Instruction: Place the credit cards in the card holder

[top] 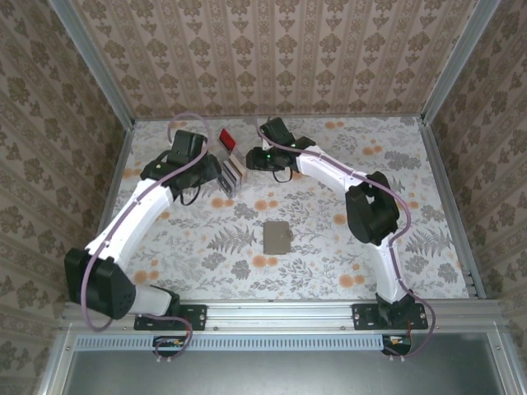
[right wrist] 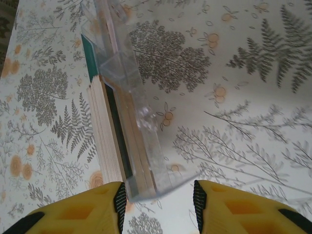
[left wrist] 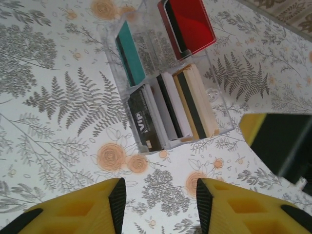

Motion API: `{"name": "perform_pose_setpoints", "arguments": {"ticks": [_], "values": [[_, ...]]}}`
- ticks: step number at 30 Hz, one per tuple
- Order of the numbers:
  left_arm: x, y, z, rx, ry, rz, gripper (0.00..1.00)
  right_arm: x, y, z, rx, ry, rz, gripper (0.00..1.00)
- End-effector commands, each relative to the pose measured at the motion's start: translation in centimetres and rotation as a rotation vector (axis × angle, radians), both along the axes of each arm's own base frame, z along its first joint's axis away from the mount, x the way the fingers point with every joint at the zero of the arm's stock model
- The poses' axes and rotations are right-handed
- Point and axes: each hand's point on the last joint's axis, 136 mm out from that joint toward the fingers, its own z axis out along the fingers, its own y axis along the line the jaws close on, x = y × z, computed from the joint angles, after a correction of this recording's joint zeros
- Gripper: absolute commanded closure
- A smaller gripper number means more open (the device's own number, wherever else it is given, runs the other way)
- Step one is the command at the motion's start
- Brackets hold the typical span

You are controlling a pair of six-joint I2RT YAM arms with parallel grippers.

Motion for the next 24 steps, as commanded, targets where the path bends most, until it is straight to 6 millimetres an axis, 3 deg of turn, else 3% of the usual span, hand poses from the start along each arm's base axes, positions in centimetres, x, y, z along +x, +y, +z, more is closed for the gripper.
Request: {"name": "perform_pose_setpoints", "arguments": {"ticks": [1,11,24], "values": [[-0.1,1.4,1.3,0.011,-0.087,0.015,0.53,0.0,0.7,-1.0,-0.039,0.029,0.037,0.58],[-3.0,3.3,0.2,-0.002,-0.094,0.042,0.53,1.3,0.8,-3.2,-0.130,0.023,0.055,0.68],[-4.2,3.8,-1.1,-0.016,-0.072,0.049,0.53,1.2,0.2,-4.6,-0.203,0.025,0.095,0.78]]}}
